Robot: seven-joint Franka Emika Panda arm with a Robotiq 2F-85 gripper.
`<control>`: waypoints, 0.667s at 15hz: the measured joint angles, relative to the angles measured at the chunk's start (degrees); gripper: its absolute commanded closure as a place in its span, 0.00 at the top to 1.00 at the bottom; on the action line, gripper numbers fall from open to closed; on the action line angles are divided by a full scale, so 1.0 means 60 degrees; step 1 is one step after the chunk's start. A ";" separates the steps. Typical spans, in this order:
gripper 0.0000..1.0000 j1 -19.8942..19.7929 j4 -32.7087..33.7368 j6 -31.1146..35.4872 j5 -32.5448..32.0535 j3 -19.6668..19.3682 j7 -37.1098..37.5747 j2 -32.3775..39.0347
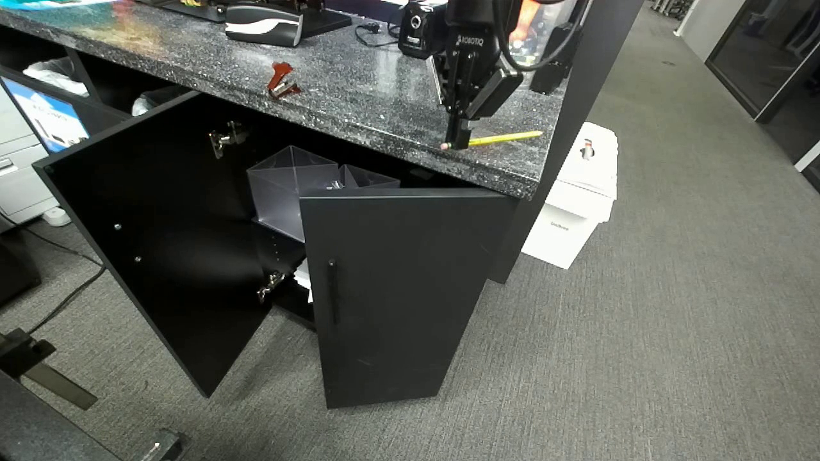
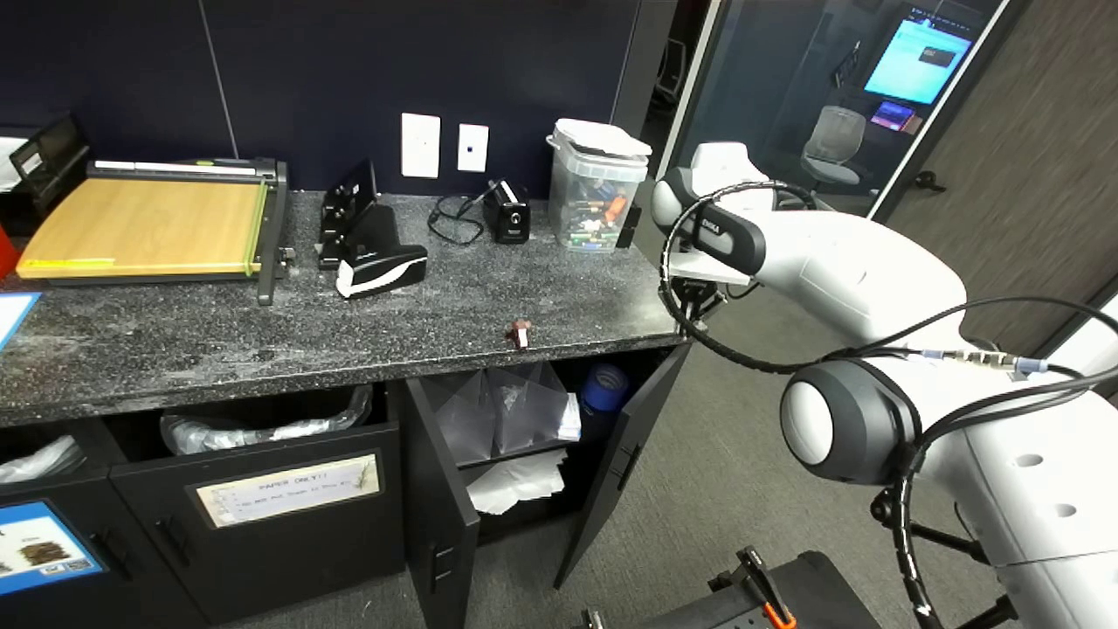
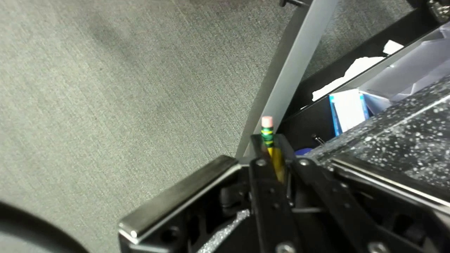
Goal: Move the pencil to the right
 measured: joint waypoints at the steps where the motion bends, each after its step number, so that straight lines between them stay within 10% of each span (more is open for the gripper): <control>1: 0.02 -0.0044 0.0002 0.0017 0.0190 0.0100 0.0198 0.0000; 10: 0.02 -0.0135 0.0002 0.1308 0.0930 0.0638 0.1671 0.0016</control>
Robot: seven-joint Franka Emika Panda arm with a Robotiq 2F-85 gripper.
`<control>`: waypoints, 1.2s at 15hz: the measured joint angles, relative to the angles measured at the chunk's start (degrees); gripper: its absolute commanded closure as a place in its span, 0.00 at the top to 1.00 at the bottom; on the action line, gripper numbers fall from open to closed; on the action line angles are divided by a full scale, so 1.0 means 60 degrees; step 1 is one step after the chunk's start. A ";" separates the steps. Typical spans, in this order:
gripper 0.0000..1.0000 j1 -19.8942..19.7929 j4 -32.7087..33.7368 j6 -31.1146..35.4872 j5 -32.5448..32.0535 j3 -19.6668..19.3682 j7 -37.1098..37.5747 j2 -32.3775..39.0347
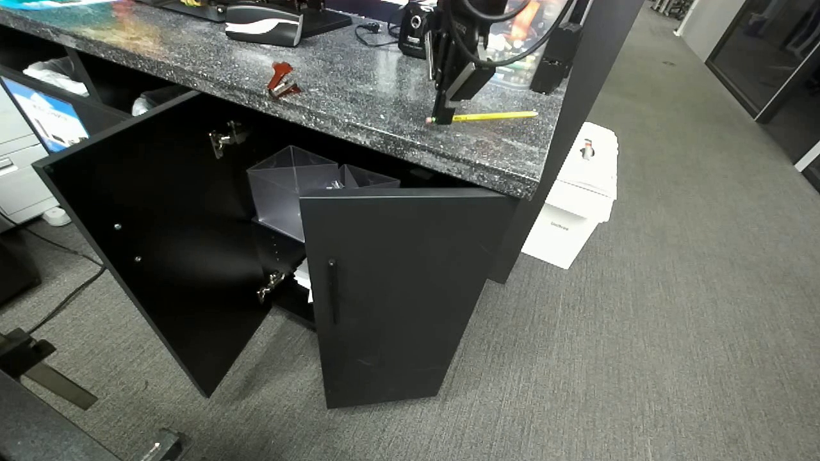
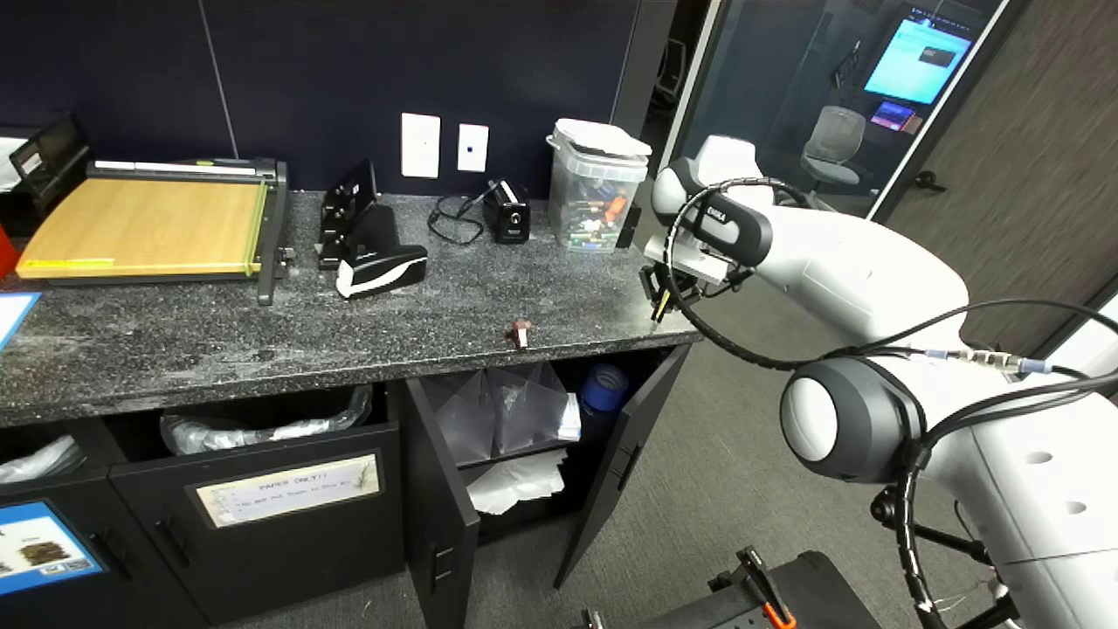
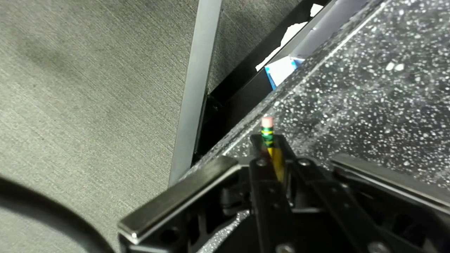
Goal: Move the pencil to the right
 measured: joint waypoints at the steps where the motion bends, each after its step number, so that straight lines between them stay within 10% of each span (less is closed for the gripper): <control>1: 0.02 -0.0005 -0.0002 0.0068 0.0106 0.0055 0.0208 0.0001; 18: 0.02 -0.0006 -0.0014 0.1192 0.0576 0.0268 0.2730 0.0372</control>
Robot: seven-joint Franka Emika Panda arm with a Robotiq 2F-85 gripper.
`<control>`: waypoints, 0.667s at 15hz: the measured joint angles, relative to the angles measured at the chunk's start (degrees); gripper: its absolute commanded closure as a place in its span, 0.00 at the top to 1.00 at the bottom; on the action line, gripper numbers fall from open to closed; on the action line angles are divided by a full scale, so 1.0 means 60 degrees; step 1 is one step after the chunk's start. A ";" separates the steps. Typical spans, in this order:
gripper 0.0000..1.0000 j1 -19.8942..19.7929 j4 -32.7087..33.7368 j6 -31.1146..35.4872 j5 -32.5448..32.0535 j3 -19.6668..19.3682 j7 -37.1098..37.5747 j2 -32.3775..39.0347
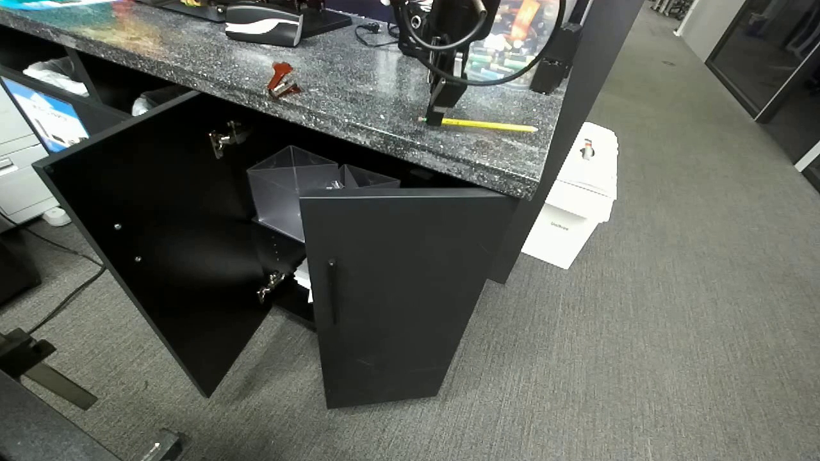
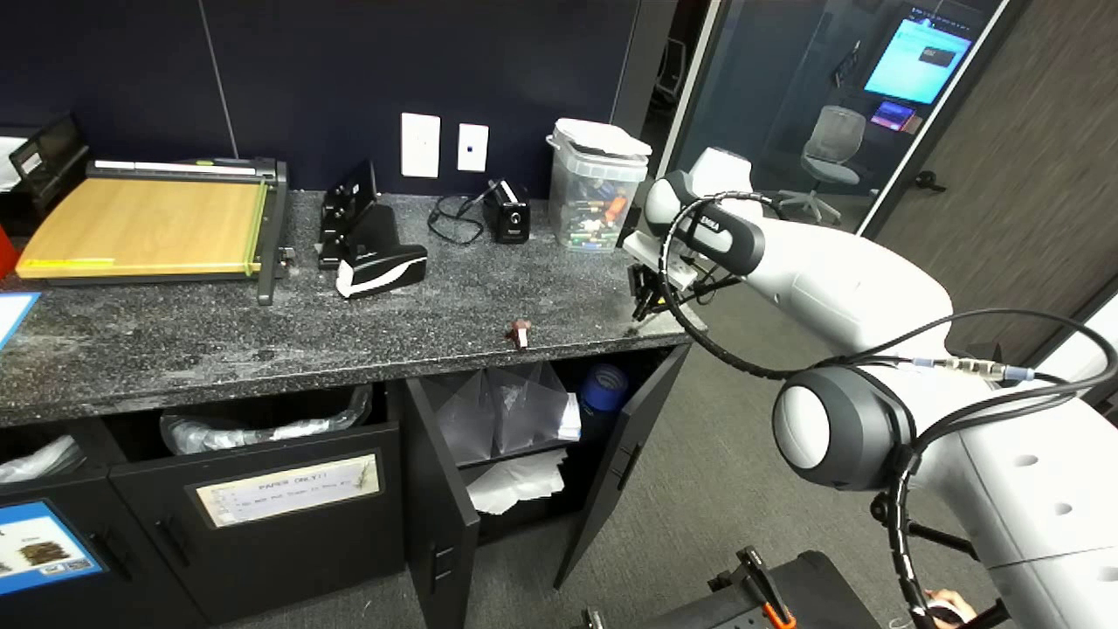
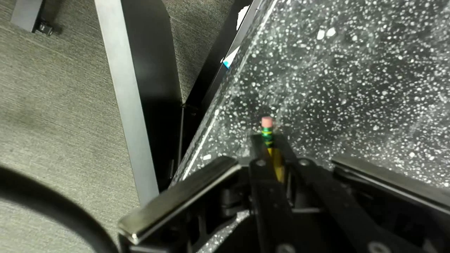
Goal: Move the pencil to the right
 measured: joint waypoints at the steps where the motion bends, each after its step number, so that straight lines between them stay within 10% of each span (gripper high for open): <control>1: 0.02 0.0000 0.0000 0.0002 0.0000 0.0000 0.0068 0.0024; 3: 0.36 0.0001 0.0000 0.0011 0.0000 0.0000 0.0172 0.0076; 10: 0.75 0.0016 0.0002 0.0089 0.0000 0.0000 0.0410 0.0190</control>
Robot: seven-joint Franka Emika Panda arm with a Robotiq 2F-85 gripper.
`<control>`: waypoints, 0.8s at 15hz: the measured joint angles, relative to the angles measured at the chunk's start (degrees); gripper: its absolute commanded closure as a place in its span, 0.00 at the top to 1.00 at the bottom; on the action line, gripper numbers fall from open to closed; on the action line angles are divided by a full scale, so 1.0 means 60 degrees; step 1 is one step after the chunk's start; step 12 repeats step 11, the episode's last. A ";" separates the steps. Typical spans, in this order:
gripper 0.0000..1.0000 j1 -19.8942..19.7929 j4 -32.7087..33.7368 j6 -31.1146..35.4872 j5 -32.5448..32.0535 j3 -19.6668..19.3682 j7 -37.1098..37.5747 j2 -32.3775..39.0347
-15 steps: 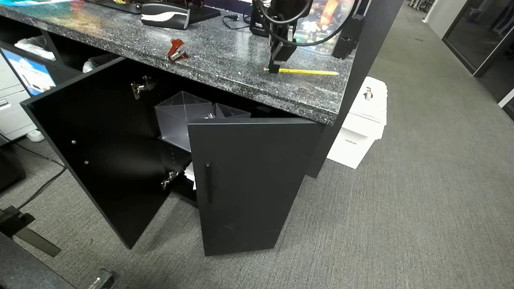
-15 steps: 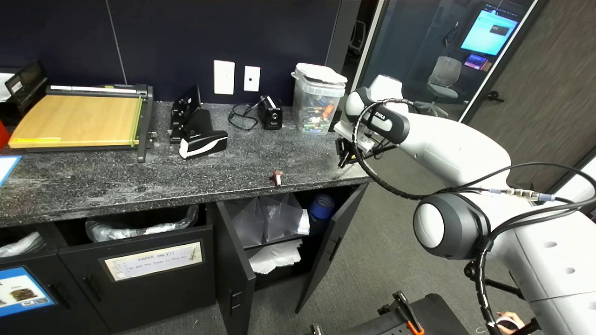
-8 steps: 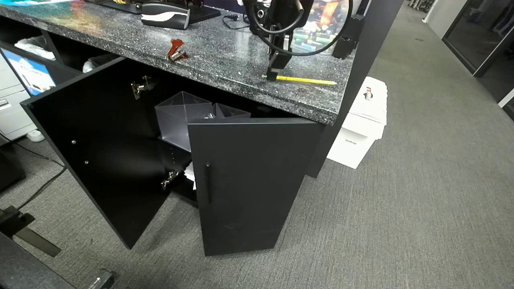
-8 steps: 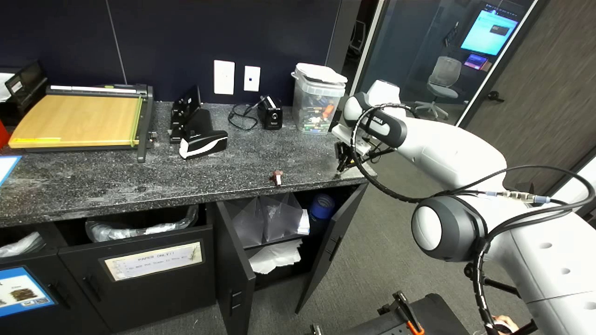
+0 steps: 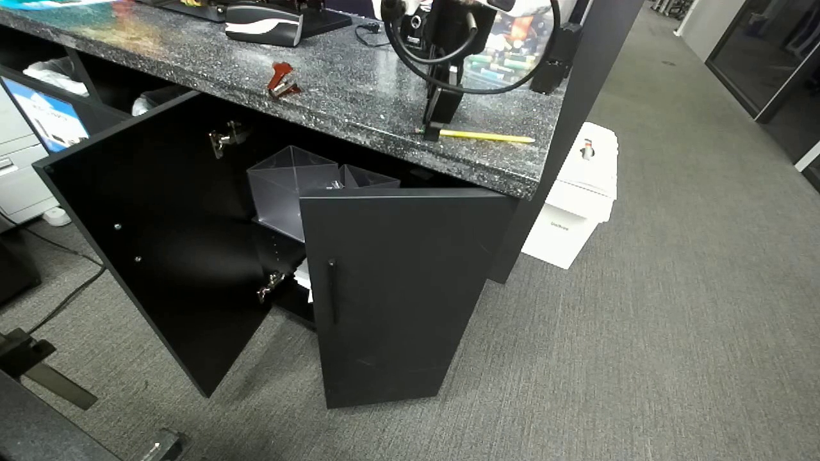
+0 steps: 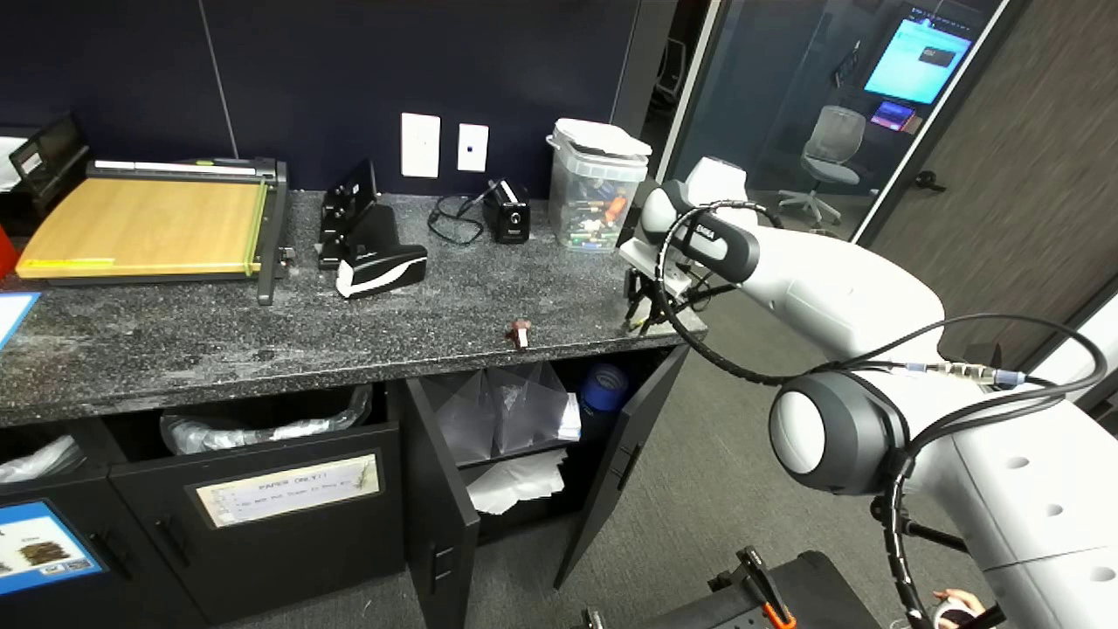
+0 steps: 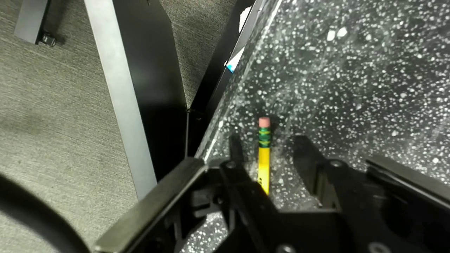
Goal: Move the pencil to the right
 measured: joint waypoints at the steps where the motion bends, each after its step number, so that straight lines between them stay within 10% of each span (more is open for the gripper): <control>1: 0.83 0.0007 -0.0001 0.0032 0.0000 0.0002 0.0000 0.0007; 4: 1.00 0.0015 -0.0001 0.0039 0.0000 0.0148 -0.0125 0.0014; 12: 1.00 0.0007 0.0007 -0.0731 0.0589 0.1053 -0.1659 -0.0091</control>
